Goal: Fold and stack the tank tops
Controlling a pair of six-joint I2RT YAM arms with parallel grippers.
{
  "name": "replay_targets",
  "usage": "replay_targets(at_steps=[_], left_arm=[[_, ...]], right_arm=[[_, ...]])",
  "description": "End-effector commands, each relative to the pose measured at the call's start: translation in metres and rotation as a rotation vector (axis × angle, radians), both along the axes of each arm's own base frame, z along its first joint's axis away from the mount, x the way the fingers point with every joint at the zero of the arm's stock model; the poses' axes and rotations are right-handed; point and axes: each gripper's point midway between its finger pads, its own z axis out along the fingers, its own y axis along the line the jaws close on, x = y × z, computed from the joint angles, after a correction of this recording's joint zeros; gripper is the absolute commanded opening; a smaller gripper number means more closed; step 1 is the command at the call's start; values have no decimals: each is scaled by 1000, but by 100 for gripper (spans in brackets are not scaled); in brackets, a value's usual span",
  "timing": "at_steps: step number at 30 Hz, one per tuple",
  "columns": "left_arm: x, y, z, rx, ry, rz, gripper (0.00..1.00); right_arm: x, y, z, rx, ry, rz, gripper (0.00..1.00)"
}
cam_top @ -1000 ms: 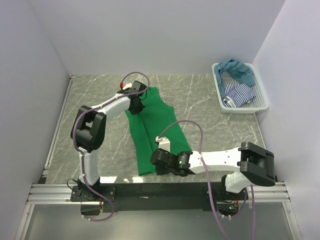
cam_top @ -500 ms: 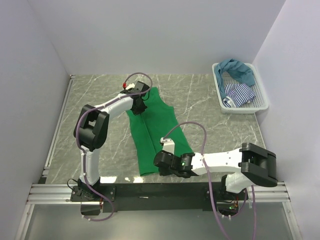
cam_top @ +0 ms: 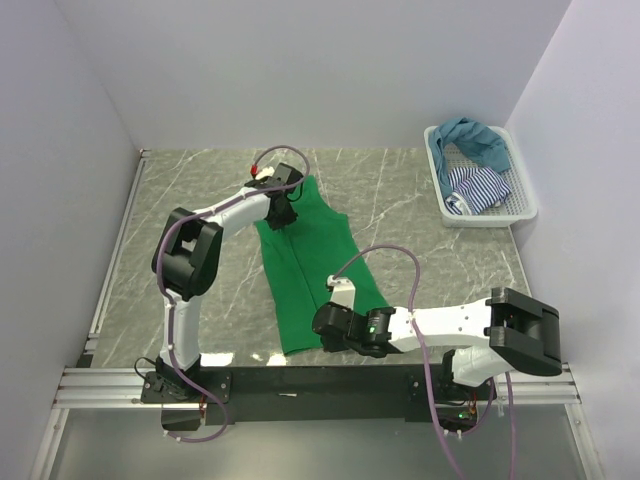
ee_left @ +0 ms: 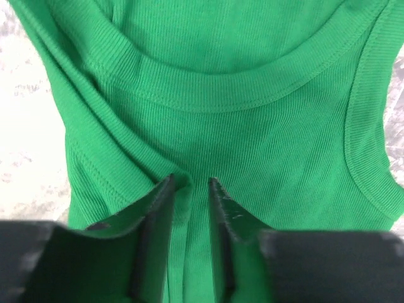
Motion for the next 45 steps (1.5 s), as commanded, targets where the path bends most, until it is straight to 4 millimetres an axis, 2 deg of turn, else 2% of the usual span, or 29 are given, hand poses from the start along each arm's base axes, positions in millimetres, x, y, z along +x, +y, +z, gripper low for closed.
replay_targets(at_steps=[1, 2, 4, 5, 8, 10, 11, 12, 13, 15, 17, 18, 19, 21, 25, 33, 39, 45], left_arm=[[19, -9, 25, -23, -88, -15, 37], [20, -9, 27, -20, -96, -19, 43], [22, -9, 38, -22, -122, -24, 48], [24, -8, 42, -21, -135, -21, 51], [29, 7, 59, -21, -168, 23, 53], [30, 30, 70, -17, -173, 89, 51], [28, 41, 69, -14, -169, 127, 49], [29, 60, 77, -13, -180, 174, 47], [28, 72, 78, -11, -180, 212, 40], [23, 101, 78, -4, -173, 297, 36], [19, 115, 69, -12, -148, 332, 27], [20, 129, 66, -14, -139, 359, 23], [21, 133, 63, -24, -134, 369, 16], [21, 145, 52, -34, -107, 386, 10], [26, 154, 36, -33, -78, 398, 1], [43, 146, 7, -61, -47, 391, 1], [64, 132, -1, -125, -70, 367, 2], [83, 129, 8, -144, -124, 363, 3]], right_arm=[[6, -6, 4, -6, -26, -34, 21], [6, -8, 4, -13, -28, -37, 25], [9, -11, 9, -10, -46, -51, 36], [9, -15, 10, -26, -52, -53, 36], [12, -17, 27, -34, -96, -60, 36], [15, -10, 43, -22, -123, -57, 36], [15, -10, 46, -42, -140, -44, 36], [14, 2, 55, -28, -150, -23, 36], [14, 11, 59, -11, -158, -5, 35], [12, 30, 59, -10, -154, 61, 33], [10, 43, 58, -14, -153, 105, 27], [11, 51, 52, -28, -148, 119, 24], [9, 57, 50, -31, -142, 138, 22], [7, 69, 44, -35, -132, 176, 19], [5, 80, 33, -47, -119, 214, 18], [-2, 79, 3, -82, -75, 238, 16], [-11, 75, -2, -46, -47, 255, 13], [-15, 71, -6, -48, -37, 260, 11]])
